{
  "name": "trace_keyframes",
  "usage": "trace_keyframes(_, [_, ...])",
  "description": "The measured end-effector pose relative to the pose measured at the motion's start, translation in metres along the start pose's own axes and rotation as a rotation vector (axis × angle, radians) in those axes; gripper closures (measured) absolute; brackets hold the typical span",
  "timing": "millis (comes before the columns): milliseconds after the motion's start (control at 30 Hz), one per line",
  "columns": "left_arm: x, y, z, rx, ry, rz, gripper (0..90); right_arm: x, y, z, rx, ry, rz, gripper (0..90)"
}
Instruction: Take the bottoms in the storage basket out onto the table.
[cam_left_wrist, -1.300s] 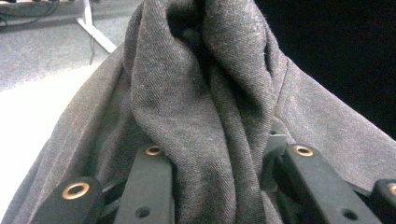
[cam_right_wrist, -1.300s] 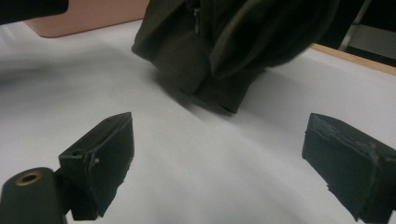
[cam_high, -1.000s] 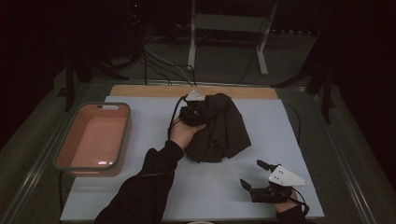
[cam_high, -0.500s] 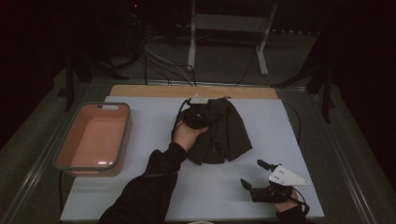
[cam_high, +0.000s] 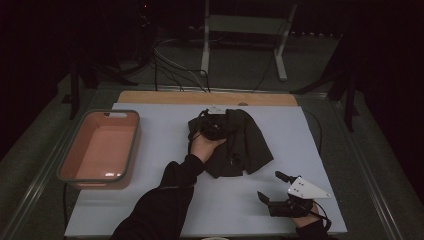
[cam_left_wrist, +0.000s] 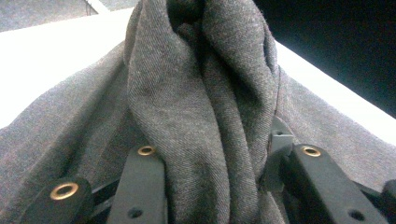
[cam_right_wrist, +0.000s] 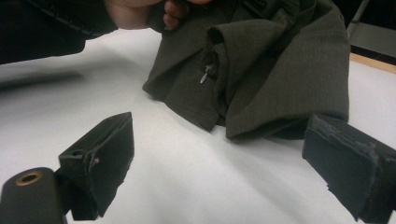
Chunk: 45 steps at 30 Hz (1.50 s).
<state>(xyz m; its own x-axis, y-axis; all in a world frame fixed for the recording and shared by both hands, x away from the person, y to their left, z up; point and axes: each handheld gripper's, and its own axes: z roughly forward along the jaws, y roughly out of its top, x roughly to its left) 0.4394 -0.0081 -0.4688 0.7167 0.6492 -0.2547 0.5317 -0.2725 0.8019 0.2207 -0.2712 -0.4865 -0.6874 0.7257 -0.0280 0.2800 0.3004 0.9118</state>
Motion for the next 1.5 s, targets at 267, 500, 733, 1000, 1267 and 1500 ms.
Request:
trace_keyframes(267, [-0.004, -0.001, 0.011, 0.034, 0.015, 0.025, 58.7, 0.000, 0.000, 0.001, 0.008, -0.001, -0.002, 9.4])
trace_keyframes(500, [-0.010, 0.004, 0.009, 0.060, 0.047, 0.049, 41.9, 0.000, -0.001, 0.001, 0.008, -0.003, -0.003, 9.4])
trace_keyframes(733, [-0.010, 0.011, 0.001, 0.059, 0.041, 0.038, 24.1, -0.001, -0.001, 0.001, 0.008, -0.004, -0.003, 9.4])
trace_keyframes(1000, [-0.015, 0.023, -0.014, 0.056, 0.030, 0.044, 2.7, 0.000, 0.000, 0.001, 0.006, -0.003, -0.002, 9.4])
trace_keyframes(1267, [-0.021, 0.032, -0.034, 0.033, -0.004, 0.080, 0.2, 0.000, -0.001, 0.002, 0.009, -0.002, -0.001, 9.4])
trace_keyframes(1500, [-0.023, 0.037, -0.051, 0.021, -0.025, 0.122, 0.2, 0.000, -0.001, 0.002, 0.011, -0.002, -0.001, 9.4])
